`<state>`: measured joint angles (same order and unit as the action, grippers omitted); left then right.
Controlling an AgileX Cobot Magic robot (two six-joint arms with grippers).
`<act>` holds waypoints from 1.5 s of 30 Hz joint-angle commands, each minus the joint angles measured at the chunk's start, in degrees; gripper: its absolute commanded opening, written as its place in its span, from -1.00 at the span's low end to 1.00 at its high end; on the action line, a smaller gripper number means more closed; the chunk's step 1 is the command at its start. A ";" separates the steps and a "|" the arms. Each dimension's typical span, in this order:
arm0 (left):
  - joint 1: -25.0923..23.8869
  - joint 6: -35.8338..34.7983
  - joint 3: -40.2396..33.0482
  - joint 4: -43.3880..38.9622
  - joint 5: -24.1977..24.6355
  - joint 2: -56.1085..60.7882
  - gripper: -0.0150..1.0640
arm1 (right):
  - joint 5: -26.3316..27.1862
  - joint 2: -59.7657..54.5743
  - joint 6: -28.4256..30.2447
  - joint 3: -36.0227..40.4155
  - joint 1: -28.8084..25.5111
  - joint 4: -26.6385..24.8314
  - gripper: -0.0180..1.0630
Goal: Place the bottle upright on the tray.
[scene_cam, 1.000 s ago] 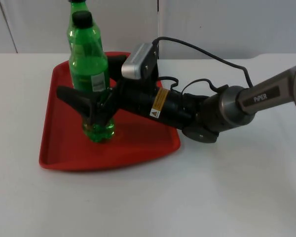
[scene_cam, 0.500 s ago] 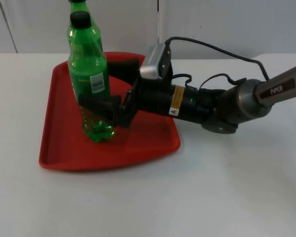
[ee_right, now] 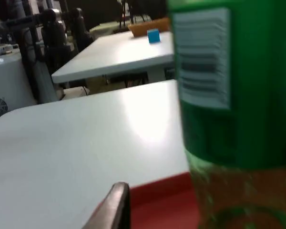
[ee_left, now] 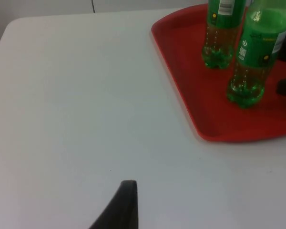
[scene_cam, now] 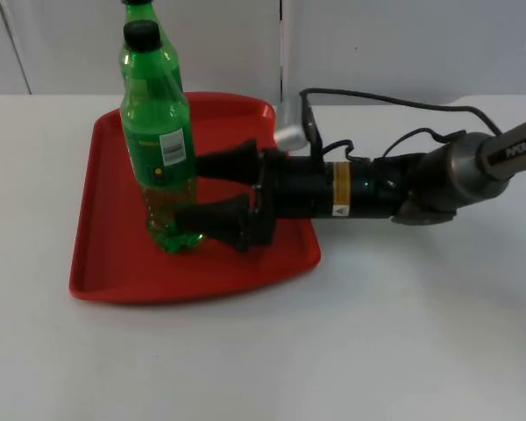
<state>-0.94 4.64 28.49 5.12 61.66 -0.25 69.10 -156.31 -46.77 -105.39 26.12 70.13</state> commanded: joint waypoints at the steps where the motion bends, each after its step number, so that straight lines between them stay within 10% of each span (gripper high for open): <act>1: 0.24 0.03 -0.19 -0.07 -0.06 0.25 0.97 | 0.87 0.70 -2.32 -0.23 -1.19 2.34 0.97; 16: 0.24 0.03 -0.19 -0.07 -0.06 0.25 0.97 | -3.45 15.27 -29.44 -0.23 -4.35 29.82 0.97; 29: 0.24 0.03 -0.19 -0.07 -0.06 0.25 0.97 | -4.17 25.23 -49.17 0.01 -7.21 29.82 0.97; 45: 0.24 0.03 -0.19 -0.18 -0.06 0.25 0.97 | -46.91 34.59 -59.71 -0.09 -9.72 29.82 0.97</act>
<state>-0.94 4.64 28.49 5.12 61.66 -0.25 25.19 -122.17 -105.77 -105.39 16.78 100.11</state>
